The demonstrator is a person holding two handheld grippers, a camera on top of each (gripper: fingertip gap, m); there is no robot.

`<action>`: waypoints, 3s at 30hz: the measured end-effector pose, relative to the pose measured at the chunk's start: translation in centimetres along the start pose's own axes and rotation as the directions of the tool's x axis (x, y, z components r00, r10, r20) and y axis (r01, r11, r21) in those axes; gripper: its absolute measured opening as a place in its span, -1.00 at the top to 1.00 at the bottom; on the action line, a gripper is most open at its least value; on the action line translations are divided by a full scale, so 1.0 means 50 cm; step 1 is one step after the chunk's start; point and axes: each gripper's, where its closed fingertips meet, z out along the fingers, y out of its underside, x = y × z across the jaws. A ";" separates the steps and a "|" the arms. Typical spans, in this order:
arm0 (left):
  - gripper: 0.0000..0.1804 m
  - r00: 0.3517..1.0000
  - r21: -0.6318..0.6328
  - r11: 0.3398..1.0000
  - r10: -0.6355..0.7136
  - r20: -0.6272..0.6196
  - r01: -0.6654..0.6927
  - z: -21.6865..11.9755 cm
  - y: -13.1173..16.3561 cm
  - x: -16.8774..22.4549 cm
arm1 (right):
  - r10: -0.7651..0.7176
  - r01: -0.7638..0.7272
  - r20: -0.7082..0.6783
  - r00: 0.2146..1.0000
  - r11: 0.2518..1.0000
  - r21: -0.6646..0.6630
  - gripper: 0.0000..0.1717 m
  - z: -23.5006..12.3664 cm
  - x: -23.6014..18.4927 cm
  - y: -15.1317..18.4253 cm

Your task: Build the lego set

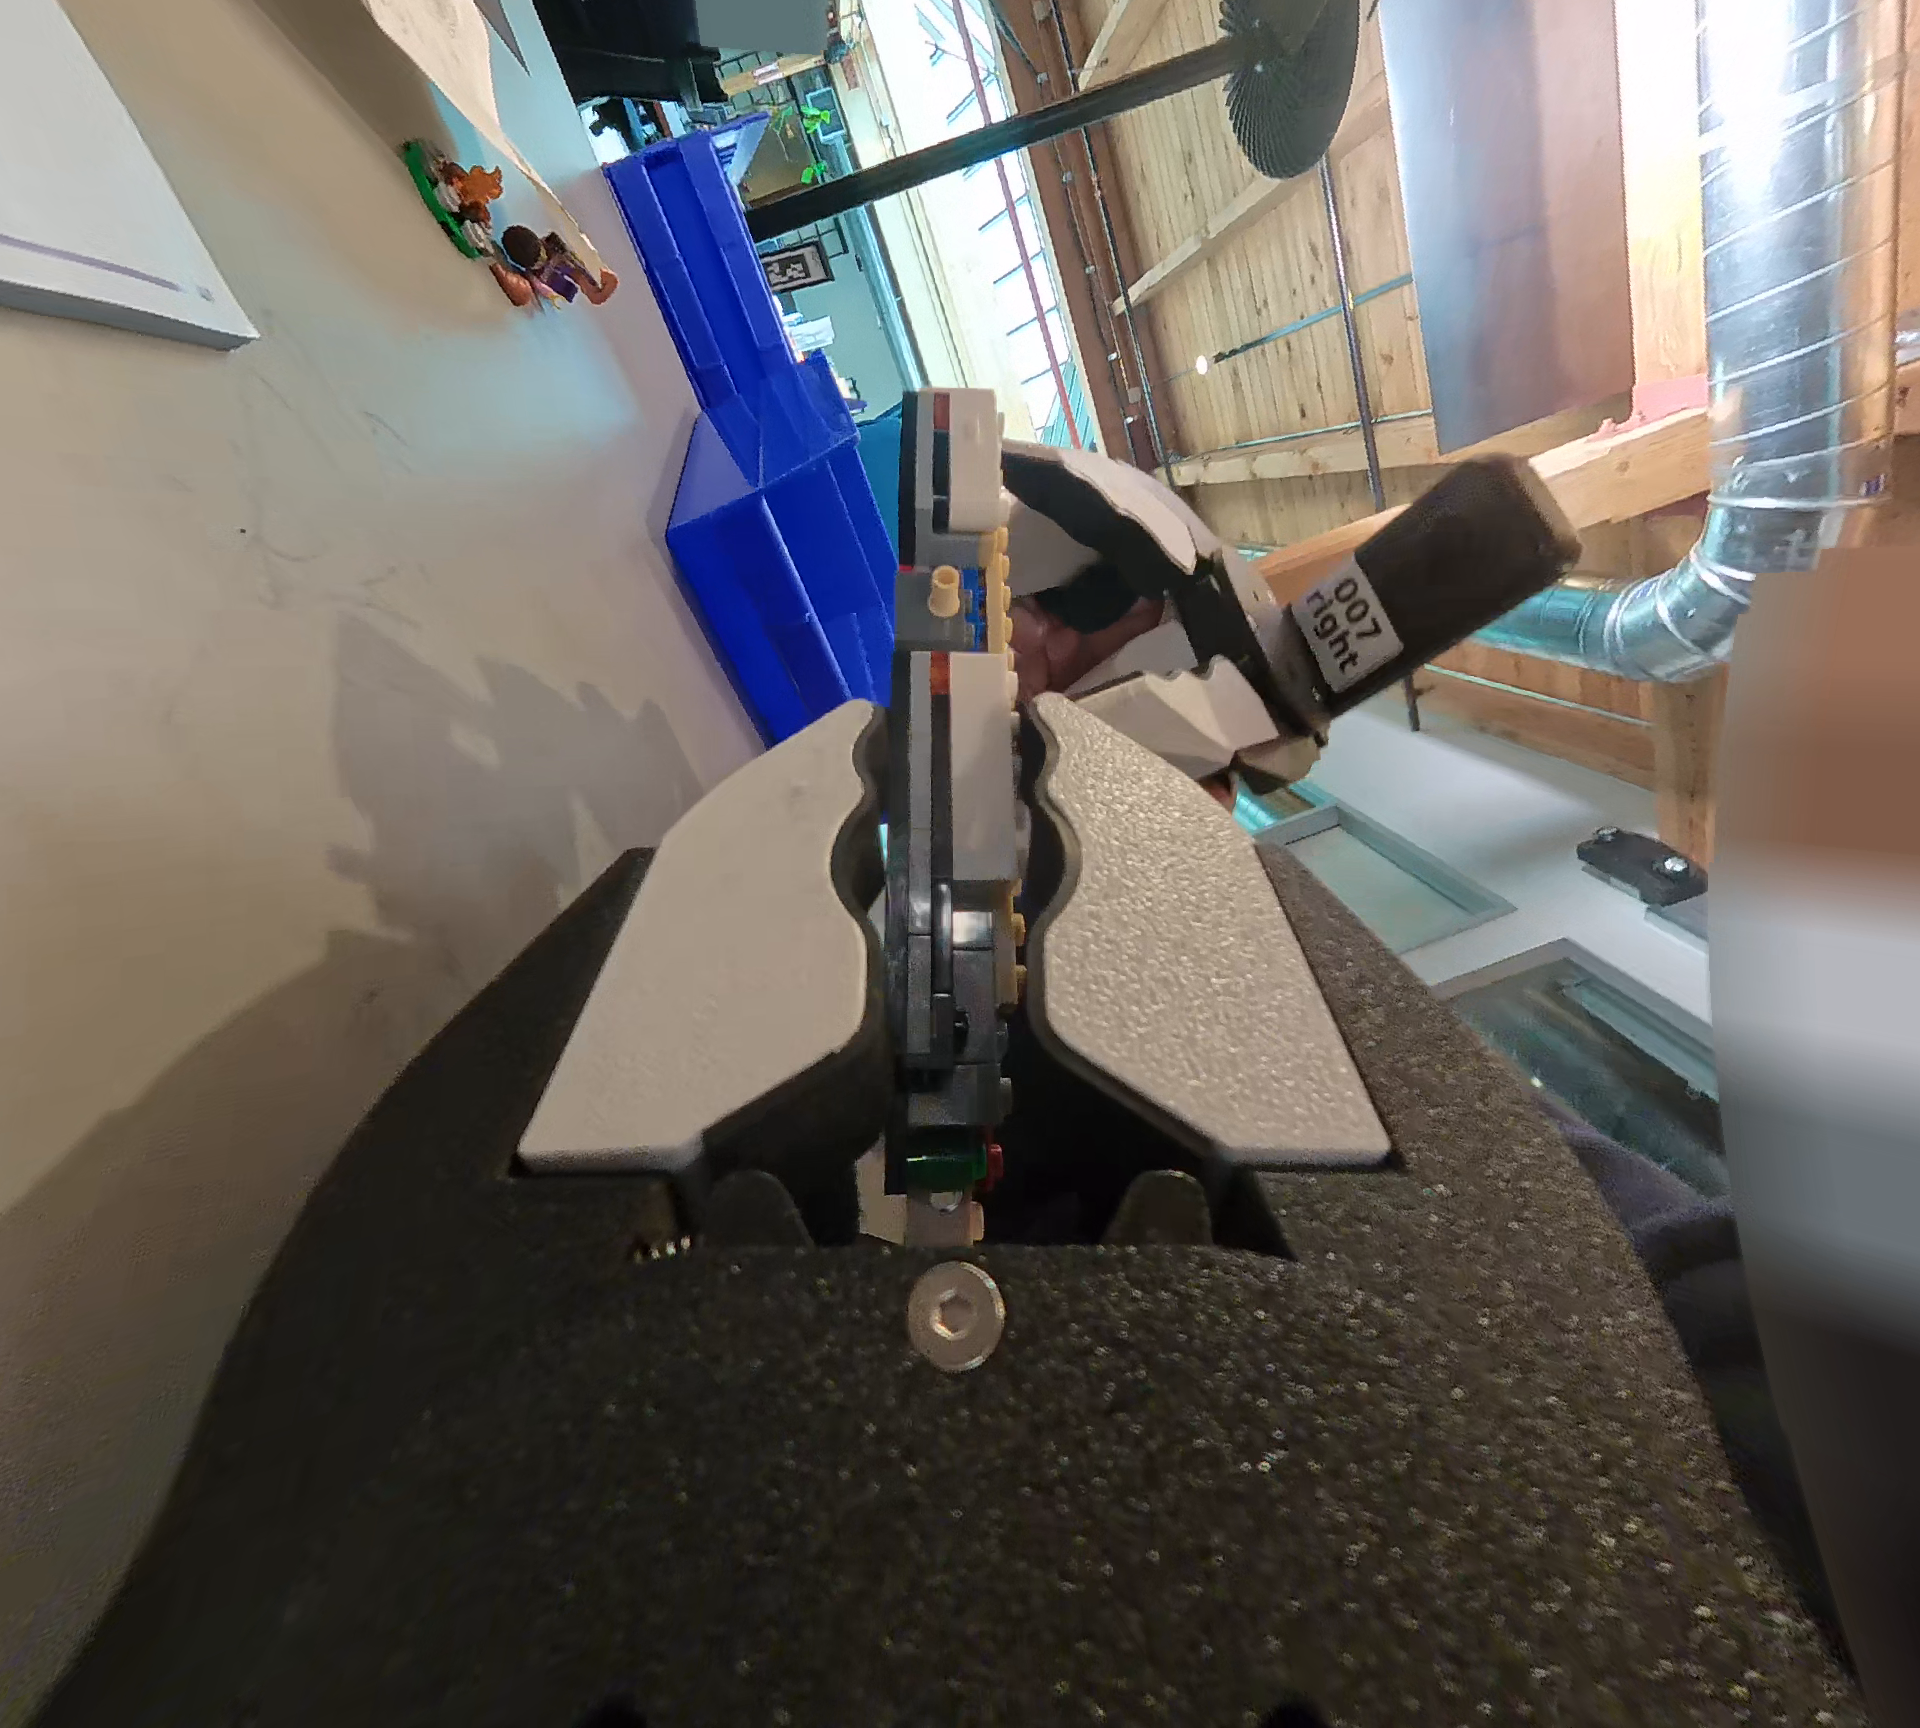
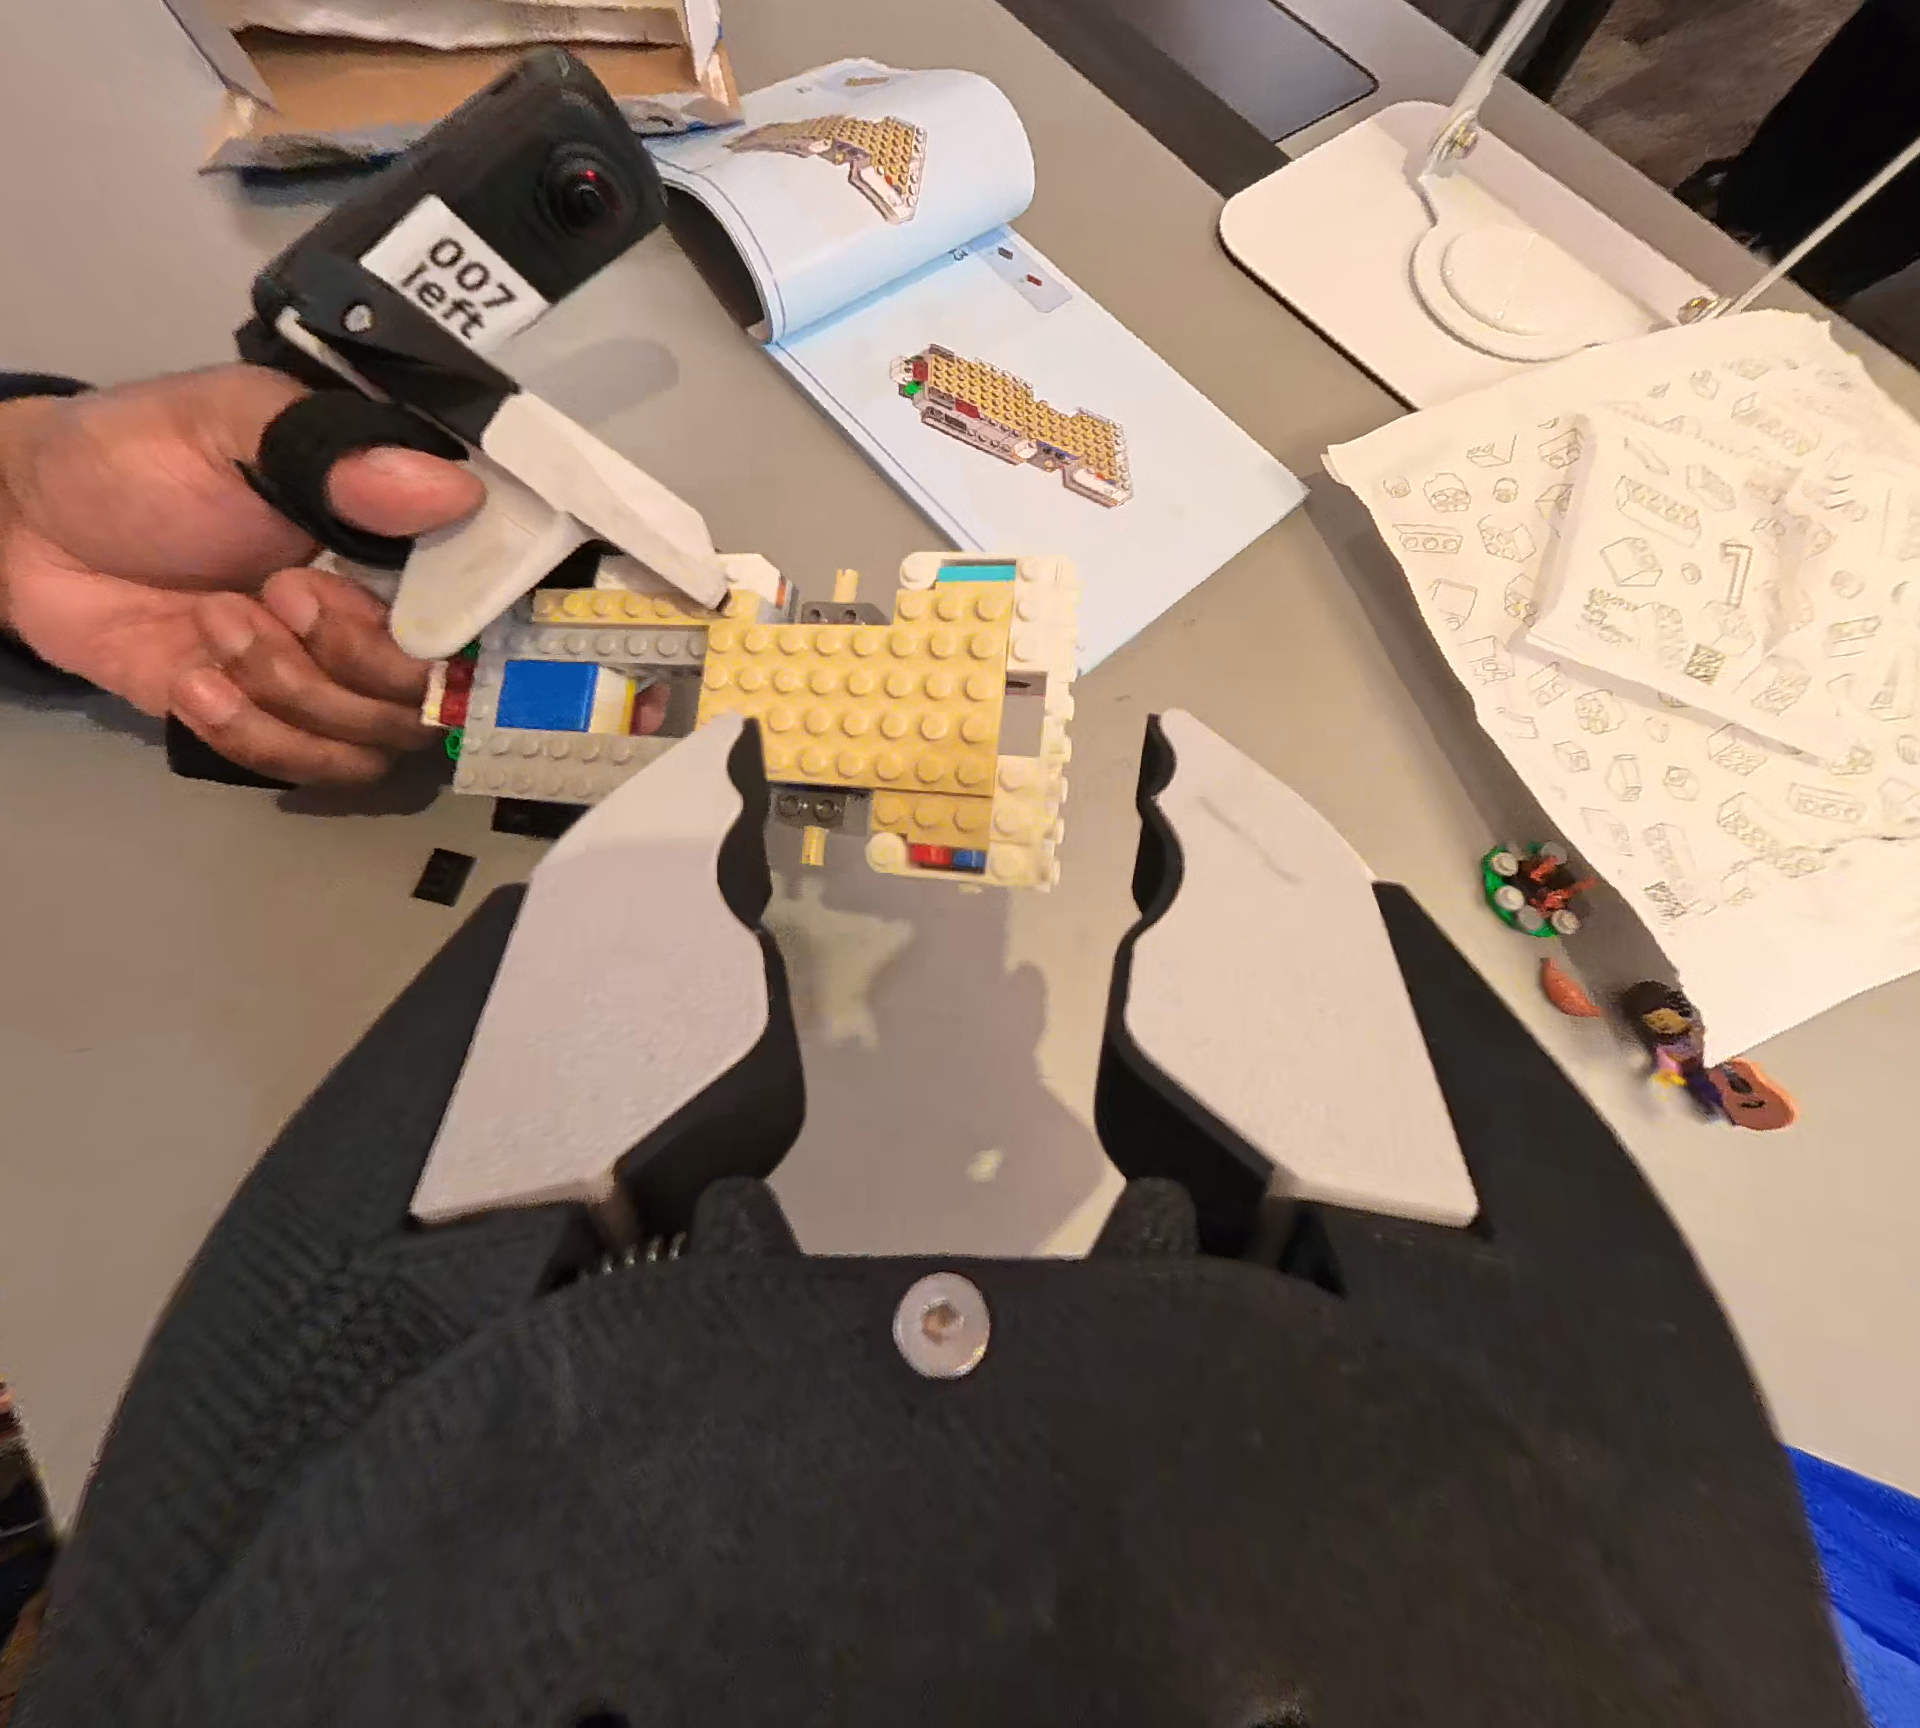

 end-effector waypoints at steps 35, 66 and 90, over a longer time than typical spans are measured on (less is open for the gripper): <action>0.75 0.949 -0.248 0.917 0.291 -0.123 -0.313 0.022 0.081 0.056 | 0.222 -0.212 0.505 0.834 0.974 -0.077 0.58 -0.051 -0.061 0.025; 0.74 0.889 -0.339 0.826 0.380 -0.255 -0.450 0.011 0.122 0.089 | 0.035 -0.043 0.507 0.861 0.999 0.003 0.65 -0.091 -0.114 -0.001; 0.52 0.496 -0.480 0.367 0.851 -0.173 -0.797 0.016 0.131 0.045 | -0.157 0.197 0.489 0.858 0.980 -0.032 0.71 -0.071 -0.160 -0.010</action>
